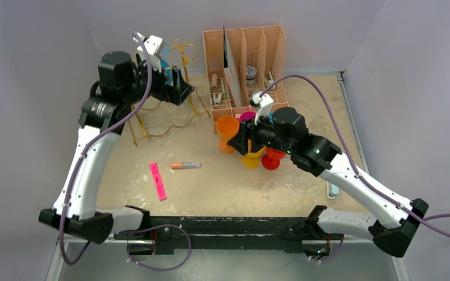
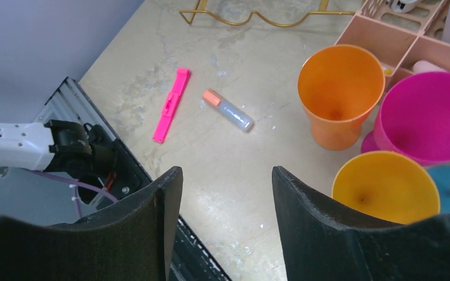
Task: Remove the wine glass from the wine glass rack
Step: Pick up the wine glass from the wine rack.
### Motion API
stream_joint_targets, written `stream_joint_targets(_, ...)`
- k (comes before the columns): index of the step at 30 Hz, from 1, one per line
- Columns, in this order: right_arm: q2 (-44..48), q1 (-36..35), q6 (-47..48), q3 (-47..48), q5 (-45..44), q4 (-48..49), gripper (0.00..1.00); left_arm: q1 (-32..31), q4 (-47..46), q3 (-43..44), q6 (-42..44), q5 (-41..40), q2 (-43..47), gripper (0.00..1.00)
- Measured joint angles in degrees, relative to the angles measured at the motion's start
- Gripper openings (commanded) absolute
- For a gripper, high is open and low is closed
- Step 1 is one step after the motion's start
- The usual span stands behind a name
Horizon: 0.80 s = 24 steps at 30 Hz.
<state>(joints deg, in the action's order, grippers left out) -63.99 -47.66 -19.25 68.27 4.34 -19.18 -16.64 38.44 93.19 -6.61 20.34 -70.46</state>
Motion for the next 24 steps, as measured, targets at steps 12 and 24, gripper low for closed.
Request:
stream_joint_targets(12,4.37,0.00,-2.60,-3.32,1.60,-0.33,0.62,11.54,1.90,18.25,-4.17,7.19,-14.84,1.00)
stream_joint_targets(24,4.37,0.00,-2.27,-3.30,2.86,-1.57,0.63,20.31,-0.68,24.41,-5.92,8.11,-25.70,0.92)
